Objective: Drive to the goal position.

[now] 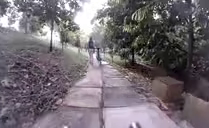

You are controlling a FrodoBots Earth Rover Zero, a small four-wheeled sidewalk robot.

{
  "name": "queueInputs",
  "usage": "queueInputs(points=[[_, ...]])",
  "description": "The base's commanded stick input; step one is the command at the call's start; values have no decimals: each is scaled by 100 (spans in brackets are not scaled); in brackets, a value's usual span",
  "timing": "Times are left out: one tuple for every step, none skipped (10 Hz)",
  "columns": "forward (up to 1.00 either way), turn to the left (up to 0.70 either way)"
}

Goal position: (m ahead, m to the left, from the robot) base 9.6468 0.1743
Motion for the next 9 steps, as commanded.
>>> queueInputs(points=[[70,0],[70,0],[70,0],[70,0],[70,0],[70,-7],[70,-9],[70,-9],[70,-12]])
